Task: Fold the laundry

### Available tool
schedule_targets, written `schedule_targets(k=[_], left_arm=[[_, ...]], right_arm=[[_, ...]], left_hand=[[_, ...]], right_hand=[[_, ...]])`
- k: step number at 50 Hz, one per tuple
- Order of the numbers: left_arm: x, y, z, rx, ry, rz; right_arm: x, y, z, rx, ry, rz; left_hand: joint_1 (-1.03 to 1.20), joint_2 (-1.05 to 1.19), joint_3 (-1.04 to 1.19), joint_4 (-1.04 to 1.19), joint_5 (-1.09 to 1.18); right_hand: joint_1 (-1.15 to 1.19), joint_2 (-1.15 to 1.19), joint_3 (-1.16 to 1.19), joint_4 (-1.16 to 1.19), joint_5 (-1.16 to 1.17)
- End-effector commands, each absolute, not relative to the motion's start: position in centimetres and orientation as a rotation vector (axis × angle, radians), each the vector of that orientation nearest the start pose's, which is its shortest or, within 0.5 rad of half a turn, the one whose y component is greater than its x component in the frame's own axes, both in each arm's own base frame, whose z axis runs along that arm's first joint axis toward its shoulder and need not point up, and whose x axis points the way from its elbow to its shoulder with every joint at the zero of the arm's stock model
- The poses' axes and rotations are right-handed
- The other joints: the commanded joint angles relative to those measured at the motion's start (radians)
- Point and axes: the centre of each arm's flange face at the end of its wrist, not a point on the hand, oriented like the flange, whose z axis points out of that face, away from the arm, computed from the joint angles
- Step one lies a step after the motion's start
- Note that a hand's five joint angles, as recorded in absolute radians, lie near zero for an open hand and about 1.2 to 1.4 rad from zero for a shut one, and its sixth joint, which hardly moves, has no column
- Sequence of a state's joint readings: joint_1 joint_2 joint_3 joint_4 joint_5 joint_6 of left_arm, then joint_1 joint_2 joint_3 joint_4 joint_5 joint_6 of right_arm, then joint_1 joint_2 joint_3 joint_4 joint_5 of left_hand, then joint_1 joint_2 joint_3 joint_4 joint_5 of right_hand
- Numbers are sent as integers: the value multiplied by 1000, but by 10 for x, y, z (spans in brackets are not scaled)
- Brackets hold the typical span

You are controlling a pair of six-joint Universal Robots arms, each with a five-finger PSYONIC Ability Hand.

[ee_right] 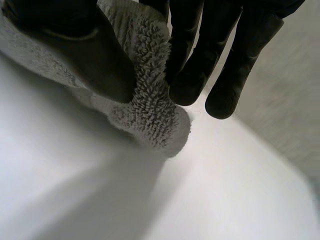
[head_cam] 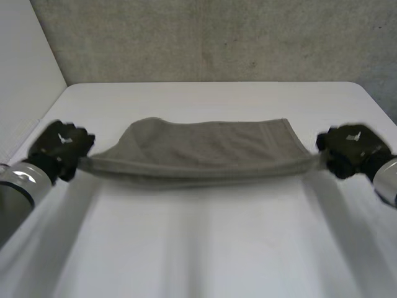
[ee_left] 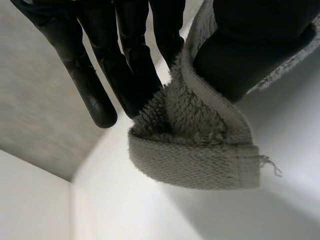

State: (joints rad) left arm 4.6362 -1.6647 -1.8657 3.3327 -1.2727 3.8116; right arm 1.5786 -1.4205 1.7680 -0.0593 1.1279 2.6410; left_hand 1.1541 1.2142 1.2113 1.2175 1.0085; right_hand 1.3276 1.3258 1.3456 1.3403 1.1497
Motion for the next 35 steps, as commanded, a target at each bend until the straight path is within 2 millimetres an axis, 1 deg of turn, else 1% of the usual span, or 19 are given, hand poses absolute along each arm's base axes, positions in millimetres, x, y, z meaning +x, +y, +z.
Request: schedule_targets(k=[1,2,3,4,5,6,8,10,14,16,18,19,21,22,24,26,29,33,35], left_arm=[[-177,-257,328,881,1763,-2259],[-177,-257,328,880,1763,-2260],[-177,-252,351,834,1729,-2335],[-177,-252,351,833,1729,-2336],[-177,-246,372,799,1700,-2397],[-177,-243,387,775,1689,-2435],[-177,-241,398,759,1691,-2456],[-177,-240,404,759,1710,-2454],[-177,-244,396,773,1817,-2393],[-178,-253,383,782,1886,-2347],[-179,-270,355,800,2018,-2259],[-179,-270,355,800,2018,-2259],[-181,-287,325,817,2142,-2166],[-181,-287,325,817,2143,-2165],[-182,-296,309,824,2206,-2114],[-184,-315,277,856,2305,-2005],[-188,-332,254,904,2337,-1926],[-192,-347,245,920,2305,-1896],[-197,-363,266,858,2197,-1971]], right_arm=[[172,-276,328,-950,1984,-2243],[172,-273,355,-911,1924,-2306],[171,-270,380,-881,1873,-2348],[171,-270,380,-881,1873,-2349],[171,-266,400,-867,1841,-2370],[171,-266,401,-867,1841,-2371],[172,-256,432,-877,1816,-2384],[172,-257,437,-881,1844,-2357],[173,-276,423,-918,1979,-2218],[175,-291,395,-1035,2131,-2036],[176,-296,381,-1101,2197,-1950],[176,-296,380,-1101,2198,-1949],[176,-310,355,-1230,2280,-1824],[176,-310,355,-1231,2281,-1823],[180,-320,332,-1282,2328,-1725],[183,-324,322,-1288,2343,-1690],[193,-333,306,-1313,2362,-1657],[215,-352,297,-1355,2321,-1774],[222,-359,309,-1348,2279,-1900]], left_hand=[[242,182,185,179,213],[242,182,185,179,213],[242,182,185,179,213],[242,182,185,179,213],[242,182,185,179,213],[242,182,185,179,213],[242,182,185,179,213],[242,182,185,179,213],[242,182,185,179,213],[242,182,185,179,213],[242,182,185,179,213],[242,182,185,179,213],[242,182,185,179,213],[242,182,185,179,213],[242,182,185,179,213],[242,182,185,179,213],[242,182,185,179,213],[242,182,185,179,213],[242,182,185,179,213]], right_hand=[[69,70,51,56,72],[69,70,51,56,72],[69,70,51,56,72],[69,70,51,56,72],[69,70,51,56,72],[69,70,51,56,72],[69,70,51,56,72],[69,70,51,56,72],[69,70,51,56,72],[69,70,51,56,72],[69,70,51,56,72],[69,70,51,56,72],[69,70,51,56,72],[69,70,51,56,72],[69,70,51,56,72],[69,70,51,56,72],[69,70,51,56,72],[69,70,51,56,72],[69,70,51,56,72]])
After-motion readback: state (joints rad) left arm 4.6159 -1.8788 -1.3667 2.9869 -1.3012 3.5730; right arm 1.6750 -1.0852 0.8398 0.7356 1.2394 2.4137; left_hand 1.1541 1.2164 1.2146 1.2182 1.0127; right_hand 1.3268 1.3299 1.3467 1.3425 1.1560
